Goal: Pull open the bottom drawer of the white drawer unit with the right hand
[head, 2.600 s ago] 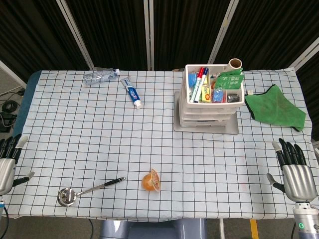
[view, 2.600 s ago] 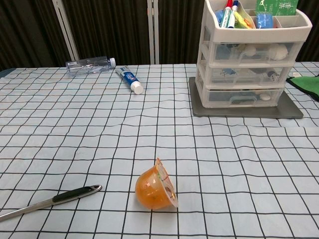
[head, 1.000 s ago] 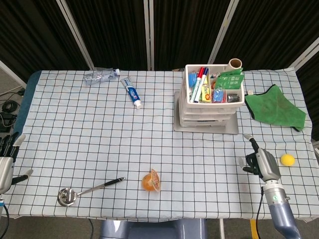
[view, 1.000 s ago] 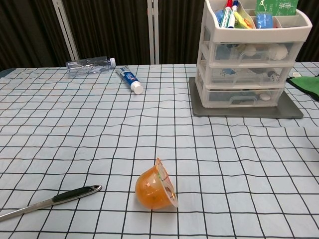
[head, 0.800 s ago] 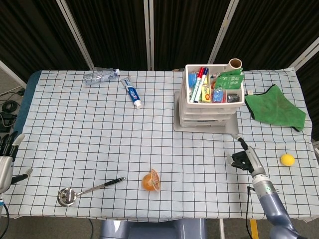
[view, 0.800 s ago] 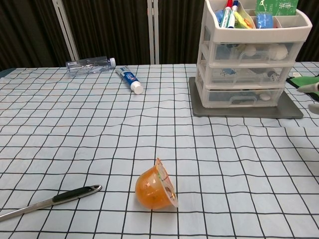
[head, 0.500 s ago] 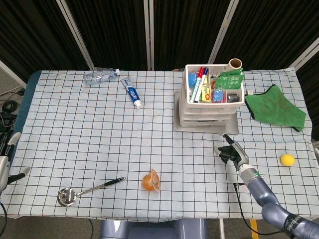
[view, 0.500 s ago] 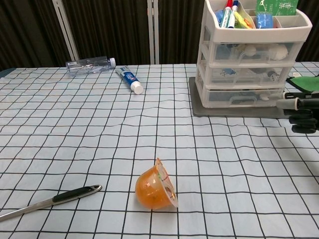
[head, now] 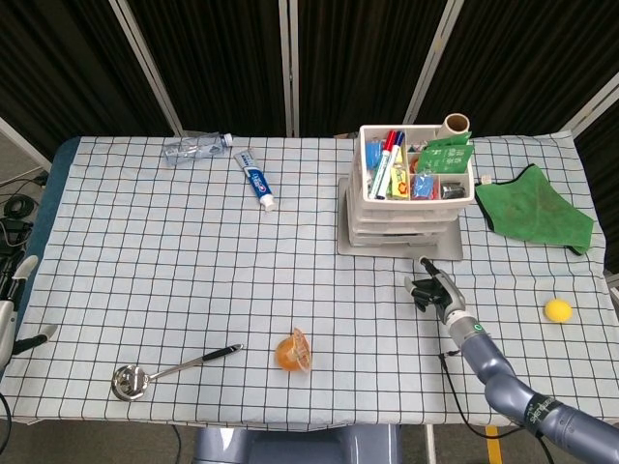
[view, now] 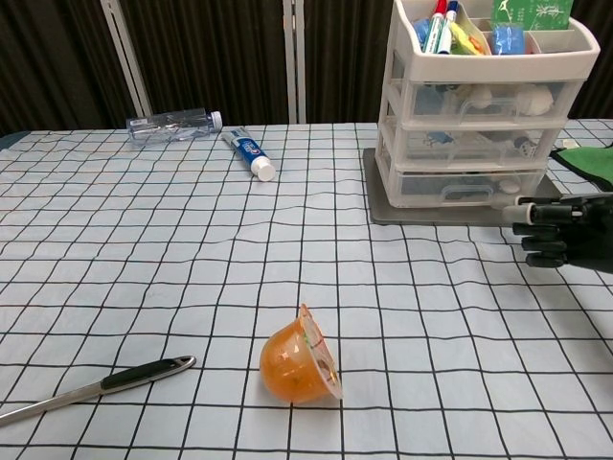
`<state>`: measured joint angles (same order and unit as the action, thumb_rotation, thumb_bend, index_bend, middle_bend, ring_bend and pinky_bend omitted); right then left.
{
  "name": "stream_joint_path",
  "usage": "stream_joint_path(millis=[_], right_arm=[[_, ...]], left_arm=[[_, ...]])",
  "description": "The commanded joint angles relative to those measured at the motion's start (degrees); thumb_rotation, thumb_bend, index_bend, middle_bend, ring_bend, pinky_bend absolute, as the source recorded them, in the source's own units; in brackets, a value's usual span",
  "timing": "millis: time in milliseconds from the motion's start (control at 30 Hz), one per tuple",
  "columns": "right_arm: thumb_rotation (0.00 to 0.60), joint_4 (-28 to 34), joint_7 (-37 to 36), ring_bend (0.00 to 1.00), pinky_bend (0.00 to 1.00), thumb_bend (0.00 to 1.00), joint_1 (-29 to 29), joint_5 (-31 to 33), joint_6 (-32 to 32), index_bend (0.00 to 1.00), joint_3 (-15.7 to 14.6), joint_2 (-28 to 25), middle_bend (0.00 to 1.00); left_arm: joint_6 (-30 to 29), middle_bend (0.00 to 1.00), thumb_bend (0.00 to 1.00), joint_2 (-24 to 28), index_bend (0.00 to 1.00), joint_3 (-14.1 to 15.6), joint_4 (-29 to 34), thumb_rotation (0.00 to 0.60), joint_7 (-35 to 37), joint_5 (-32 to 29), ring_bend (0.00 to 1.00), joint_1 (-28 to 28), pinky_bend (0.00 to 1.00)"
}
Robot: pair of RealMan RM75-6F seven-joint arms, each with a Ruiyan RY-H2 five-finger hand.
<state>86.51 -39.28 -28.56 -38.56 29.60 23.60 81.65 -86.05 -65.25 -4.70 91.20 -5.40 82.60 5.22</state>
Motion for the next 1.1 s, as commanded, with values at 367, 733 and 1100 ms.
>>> stream_joint_path(millis=[367, 733, 1100], right_arm=[[0.600, -4.6, 0.8, 0.94, 0.89, 0.48, -3.0, 3.0, -1.8, 0.14, 0.2, 3.4, 0.96], [0.600, -7.3, 0.9, 0.94, 0.89, 0.49, -3.7, 2.1, -0.9, 0.16, 1.4, 6.8, 0.96], [0.600, -11.0, -0.5, 0.94, 0.89, 0.50, -3.9, 1.4, -0.9, 0.18, 3.2, 10.0, 0.96]], left_arm=[[0.5, 0.00, 0.05, 0.3, 0.00, -0.1, 0.0, 0.600, 0.9, -0.3, 0.00, 0.2, 0.00], [1.7, 0.00, 0.05, 0.4, 0.00, -0.2, -0.4, 0.600, 1.4, -1.3, 0.00, 0.6, 0.00], [2.8, 0.00, 0.05, 0.6, 0.00, -0.3, -0.6, 0.600, 2.3, -1.8, 0.00, 0.9, 0.00]])
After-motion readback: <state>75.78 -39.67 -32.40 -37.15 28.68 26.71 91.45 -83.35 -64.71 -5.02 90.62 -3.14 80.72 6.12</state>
